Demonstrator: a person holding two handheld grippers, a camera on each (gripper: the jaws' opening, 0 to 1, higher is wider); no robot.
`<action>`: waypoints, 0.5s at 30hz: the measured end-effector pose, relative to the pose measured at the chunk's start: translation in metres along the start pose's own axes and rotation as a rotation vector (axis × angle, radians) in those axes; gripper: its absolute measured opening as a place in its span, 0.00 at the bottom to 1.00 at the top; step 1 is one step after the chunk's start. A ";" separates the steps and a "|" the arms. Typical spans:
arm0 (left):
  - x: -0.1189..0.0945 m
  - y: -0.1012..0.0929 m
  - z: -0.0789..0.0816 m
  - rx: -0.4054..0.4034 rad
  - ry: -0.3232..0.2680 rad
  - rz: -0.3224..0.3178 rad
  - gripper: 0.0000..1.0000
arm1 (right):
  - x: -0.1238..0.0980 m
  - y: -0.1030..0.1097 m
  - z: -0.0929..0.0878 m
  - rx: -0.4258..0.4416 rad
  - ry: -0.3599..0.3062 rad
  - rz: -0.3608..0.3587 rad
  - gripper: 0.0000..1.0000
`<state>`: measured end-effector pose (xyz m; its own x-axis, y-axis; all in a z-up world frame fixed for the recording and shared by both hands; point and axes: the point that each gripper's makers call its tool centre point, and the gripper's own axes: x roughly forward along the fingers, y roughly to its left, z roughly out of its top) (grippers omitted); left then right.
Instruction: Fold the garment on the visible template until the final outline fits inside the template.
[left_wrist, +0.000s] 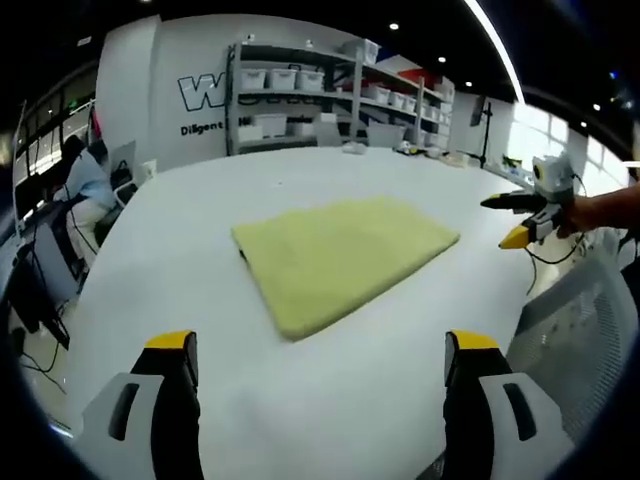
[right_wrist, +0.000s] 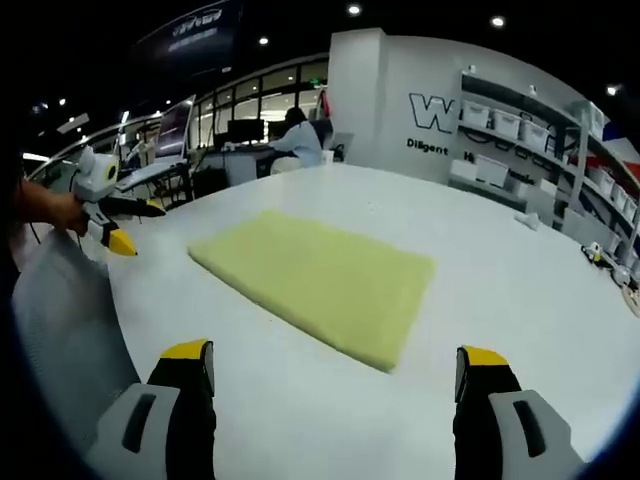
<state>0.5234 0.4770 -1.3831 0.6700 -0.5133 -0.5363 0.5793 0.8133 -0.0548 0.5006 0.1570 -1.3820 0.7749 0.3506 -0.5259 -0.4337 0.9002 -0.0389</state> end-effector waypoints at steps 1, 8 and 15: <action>0.000 -0.001 -0.001 0.000 0.002 -0.003 0.99 | -0.003 0.000 -0.001 0.018 -0.006 -0.004 0.99; -0.003 -0.008 -0.004 0.008 0.010 -0.021 0.99 | -0.008 -0.001 -0.008 0.031 0.002 -0.008 0.99; -0.005 -0.009 -0.006 0.005 0.018 -0.022 0.99 | -0.009 0.002 0.003 0.037 -0.024 -0.008 0.99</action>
<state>0.5120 0.4744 -1.3852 0.6486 -0.5264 -0.5498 0.5965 0.8002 -0.0625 0.4946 0.1565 -1.3749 0.7892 0.3486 -0.5056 -0.4102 0.9119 -0.0116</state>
